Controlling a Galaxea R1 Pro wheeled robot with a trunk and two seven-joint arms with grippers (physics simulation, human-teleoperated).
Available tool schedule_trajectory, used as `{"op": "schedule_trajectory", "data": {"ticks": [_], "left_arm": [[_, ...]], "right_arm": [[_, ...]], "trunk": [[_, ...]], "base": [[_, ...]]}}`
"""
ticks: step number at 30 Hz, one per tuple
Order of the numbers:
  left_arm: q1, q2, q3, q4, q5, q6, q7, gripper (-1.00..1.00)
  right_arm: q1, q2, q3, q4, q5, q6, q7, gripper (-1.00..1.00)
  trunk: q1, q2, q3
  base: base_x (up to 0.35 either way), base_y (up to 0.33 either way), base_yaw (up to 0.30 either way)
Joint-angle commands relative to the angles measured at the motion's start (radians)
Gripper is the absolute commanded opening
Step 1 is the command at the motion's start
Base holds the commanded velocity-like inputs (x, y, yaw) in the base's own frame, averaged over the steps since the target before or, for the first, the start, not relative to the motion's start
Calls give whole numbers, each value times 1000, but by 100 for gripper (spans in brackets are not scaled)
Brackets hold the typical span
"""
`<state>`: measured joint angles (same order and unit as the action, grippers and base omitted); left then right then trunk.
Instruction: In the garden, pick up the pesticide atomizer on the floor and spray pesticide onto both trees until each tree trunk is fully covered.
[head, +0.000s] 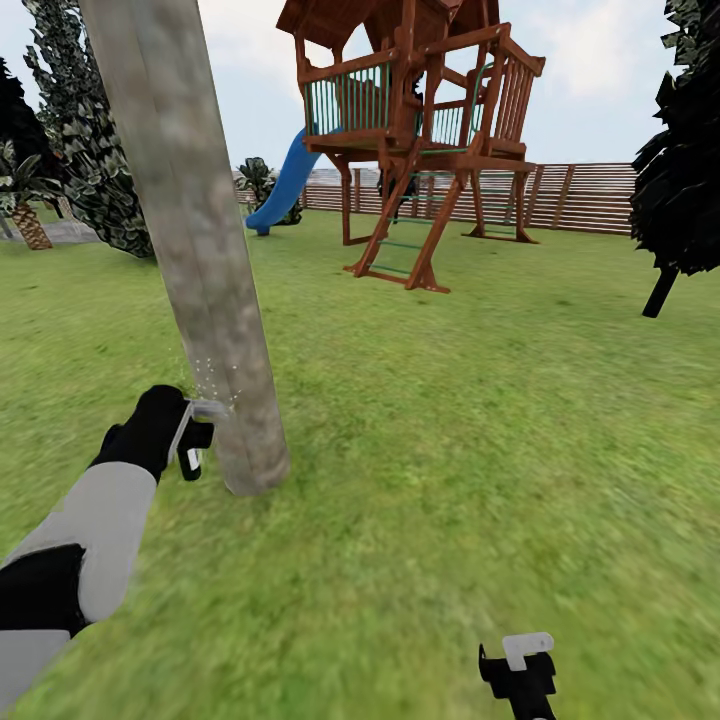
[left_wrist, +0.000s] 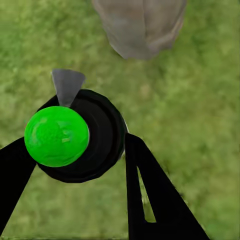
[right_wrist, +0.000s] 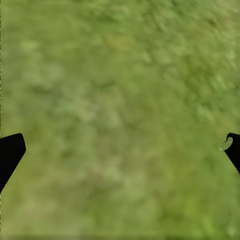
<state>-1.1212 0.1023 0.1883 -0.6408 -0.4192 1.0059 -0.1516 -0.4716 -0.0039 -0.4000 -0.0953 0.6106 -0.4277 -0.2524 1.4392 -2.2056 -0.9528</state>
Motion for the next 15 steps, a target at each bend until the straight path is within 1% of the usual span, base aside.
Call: {"op": "schedule_trajectory", "data": {"ticks": [1,3,8,10,15], "left_arm": [[0,7,6,-1,-3,3,-12,-100],[3,10,3,1,-2,3,-12,-100],[4,2,9,1,-1,2,-14,-100],[5,1,11,0,-1,2,-14,-100],[6,1,10,0,-2,2,-14,-100]], "right_arm": [[-1,0,-7,2,11,-3,-4,100],[-1,1,-7,2,11,-3,-4,100],[-1,1,-7,2,11,-3,-4,100],[-1,1,-7,2,11,-3,-4,100],[-1,1,-7,2,11,-3,-4,100]], "trunk": [[0,0,-1],[0,0,-1],[0,0,-1],[0,0,-1],[0,0,-1]], "base": [[0,0,0],[106,0,0],[302,-65,0],[238,-180,0],[31,-265,0]]}}
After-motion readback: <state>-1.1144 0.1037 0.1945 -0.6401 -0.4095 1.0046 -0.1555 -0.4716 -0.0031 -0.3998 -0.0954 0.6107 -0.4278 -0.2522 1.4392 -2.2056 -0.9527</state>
